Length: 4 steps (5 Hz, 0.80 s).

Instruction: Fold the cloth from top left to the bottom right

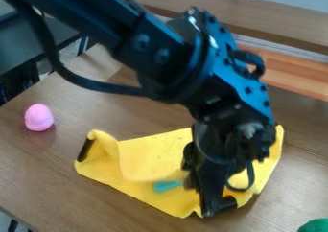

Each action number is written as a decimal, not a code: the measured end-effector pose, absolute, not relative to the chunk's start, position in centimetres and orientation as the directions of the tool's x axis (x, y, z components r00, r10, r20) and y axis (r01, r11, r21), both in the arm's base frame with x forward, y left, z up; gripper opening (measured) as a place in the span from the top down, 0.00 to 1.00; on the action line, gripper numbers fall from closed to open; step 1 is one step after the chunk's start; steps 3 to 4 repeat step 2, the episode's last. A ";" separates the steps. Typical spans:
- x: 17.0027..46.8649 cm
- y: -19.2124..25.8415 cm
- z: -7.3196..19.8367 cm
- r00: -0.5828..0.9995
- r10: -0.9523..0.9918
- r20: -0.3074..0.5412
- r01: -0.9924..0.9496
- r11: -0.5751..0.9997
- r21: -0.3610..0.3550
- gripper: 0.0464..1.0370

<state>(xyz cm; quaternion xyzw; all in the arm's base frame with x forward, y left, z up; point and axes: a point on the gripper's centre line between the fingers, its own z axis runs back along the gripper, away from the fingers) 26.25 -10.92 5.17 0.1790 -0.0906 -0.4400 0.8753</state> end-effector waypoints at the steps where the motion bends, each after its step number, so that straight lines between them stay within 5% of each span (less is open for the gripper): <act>1: 24.8 -12.2 4.7 0.627 -0.779 0.010 0.749 0.607 0.265 0.25; 2: 24.3 -12.5 5.6 0.667 -0.745 0.004 0.744 0.666 0.058 0.05; 4: 24.3 -12.5 5.6 0.667 -0.745 0.004 0.744 0.666 0.058 0.05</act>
